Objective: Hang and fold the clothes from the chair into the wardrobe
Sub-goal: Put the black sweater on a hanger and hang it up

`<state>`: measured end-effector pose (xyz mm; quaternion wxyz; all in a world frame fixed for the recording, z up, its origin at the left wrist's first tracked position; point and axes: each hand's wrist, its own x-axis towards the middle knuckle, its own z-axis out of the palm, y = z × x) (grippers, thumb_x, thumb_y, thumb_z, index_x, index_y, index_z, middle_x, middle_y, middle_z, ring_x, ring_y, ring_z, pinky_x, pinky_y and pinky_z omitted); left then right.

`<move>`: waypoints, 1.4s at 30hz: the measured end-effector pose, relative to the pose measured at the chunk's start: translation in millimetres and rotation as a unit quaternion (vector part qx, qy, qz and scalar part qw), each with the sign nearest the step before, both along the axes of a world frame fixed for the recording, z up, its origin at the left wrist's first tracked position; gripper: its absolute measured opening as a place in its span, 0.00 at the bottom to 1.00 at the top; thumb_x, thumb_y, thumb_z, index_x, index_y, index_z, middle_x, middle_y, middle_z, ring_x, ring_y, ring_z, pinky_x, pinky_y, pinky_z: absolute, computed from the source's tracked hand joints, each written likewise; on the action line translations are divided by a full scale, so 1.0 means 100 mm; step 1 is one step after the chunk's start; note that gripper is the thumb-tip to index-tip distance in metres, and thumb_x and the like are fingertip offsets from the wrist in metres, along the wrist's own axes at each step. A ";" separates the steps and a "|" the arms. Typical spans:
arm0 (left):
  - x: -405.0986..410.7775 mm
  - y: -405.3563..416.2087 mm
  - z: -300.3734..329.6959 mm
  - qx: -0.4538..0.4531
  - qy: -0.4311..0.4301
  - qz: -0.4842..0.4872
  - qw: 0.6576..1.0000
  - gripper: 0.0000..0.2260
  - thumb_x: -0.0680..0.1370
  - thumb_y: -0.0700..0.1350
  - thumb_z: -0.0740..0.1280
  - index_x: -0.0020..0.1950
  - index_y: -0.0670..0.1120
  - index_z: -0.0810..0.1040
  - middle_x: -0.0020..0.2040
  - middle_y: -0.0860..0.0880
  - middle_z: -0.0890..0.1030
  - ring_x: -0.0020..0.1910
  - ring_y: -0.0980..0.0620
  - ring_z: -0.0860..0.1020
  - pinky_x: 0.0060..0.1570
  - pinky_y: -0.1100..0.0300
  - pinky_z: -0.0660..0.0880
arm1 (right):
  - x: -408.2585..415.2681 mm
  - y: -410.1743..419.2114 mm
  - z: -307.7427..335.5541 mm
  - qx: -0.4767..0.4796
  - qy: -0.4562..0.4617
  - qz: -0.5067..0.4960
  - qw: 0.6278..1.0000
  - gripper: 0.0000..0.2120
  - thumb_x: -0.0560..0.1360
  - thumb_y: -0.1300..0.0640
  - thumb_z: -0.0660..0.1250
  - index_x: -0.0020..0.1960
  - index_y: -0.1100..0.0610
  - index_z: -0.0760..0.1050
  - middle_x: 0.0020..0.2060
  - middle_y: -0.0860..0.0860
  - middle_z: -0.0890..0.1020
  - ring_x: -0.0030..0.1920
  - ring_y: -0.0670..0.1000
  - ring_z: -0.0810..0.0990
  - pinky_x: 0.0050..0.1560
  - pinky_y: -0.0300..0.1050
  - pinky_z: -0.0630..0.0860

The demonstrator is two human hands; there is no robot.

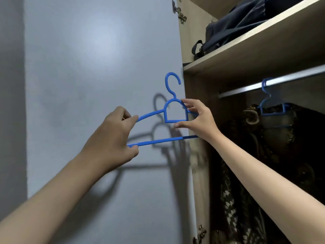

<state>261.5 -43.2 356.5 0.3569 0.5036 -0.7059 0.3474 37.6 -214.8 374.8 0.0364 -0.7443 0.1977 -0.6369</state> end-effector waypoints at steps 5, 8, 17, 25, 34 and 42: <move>0.59 0.67 -0.29 0.011 -0.004 -0.013 1.000 0.29 0.63 0.42 0.74 0.64 0.41 0.76 0.49 0.51 0.71 0.37 0.57 0.71 0.37 0.72 0.64 | 0.44 0.69 -0.27 -0.032 0.015 0.009 0.999 0.39 0.54 0.42 0.80 0.62 0.50 0.75 0.54 0.45 0.78 0.54 0.41 0.75 0.53 0.29 0.71; 0.80 1.08 -0.48 0.007 -0.001 0.012 1.000 0.32 0.62 0.48 0.72 0.65 0.41 0.75 0.51 0.50 0.71 0.40 0.56 0.68 0.39 0.72 0.64 | 0.71 1.07 -0.42 -0.037 0.022 0.022 0.999 0.38 0.55 0.40 0.78 0.62 0.51 0.75 0.53 0.45 0.78 0.53 0.43 0.76 0.53 0.31 0.73; 1.03 2.65 -1.09 0.008 0.048 0.225 0.973 0.41 0.58 0.50 0.82 0.69 0.44 0.72 0.49 0.50 0.75 0.48 0.50 0.71 0.31 0.51 0.78 | 1.63 2.21 -0.96 -0.038 0.052 0.142 0.988 0.39 0.55 0.31 0.75 0.62 0.45 0.74 0.53 0.42 0.77 0.54 0.43 0.77 0.54 0.53 0.77; 1.55 4.27 -1.61 0.080 0.050 0.381 0.920 0.39 0.60 0.48 0.81 0.68 0.42 0.72 0.49 0.48 0.75 0.46 0.45 0.77 0.35 0.52 0.79 | 2.45 3.32 -1.56 -0.030 0.178 0.261 0.948 0.38 0.62 0.32 0.71 0.67 0.46 0.70 0.54 0.39 0.77 0.53 0.44 0.77 0.56 0.54 0.76; 2.41 5.70 -2.06 0.109 0.085 0.461 0.877 0.39 0.61 0.48 0.81 0.69 0.41 0.72 0.49 0.50 0.75 0.43 0.50 0.76 0.26 0.63 0.73 | 3.80 4.65 -1.92 0.079 0.188 0.427 0.881 0.19 0.72 0.50 0.73 0.61 0.47 0.76 0.42 0.43 0.81 0.40 0.44 0.78 0.49 0.35 0.76; 3.53 6.54 -2.24 0.114 0.097 0.507 0.849 0.39 0.62 0.48 0.80 0.70 0.41 0.71 0.51 0.48 0.76 0.45 0.47 0.77 0.29 0.56 0.77 | 5.22 5.60 -2.08 0.196 0.130 0.464 0.854 0.07 0.75 0.54 0.70 0.53 0.49 0.82 0.37 0.51 0.83 0.28 0.40 0.74 0.32 0.30 0.71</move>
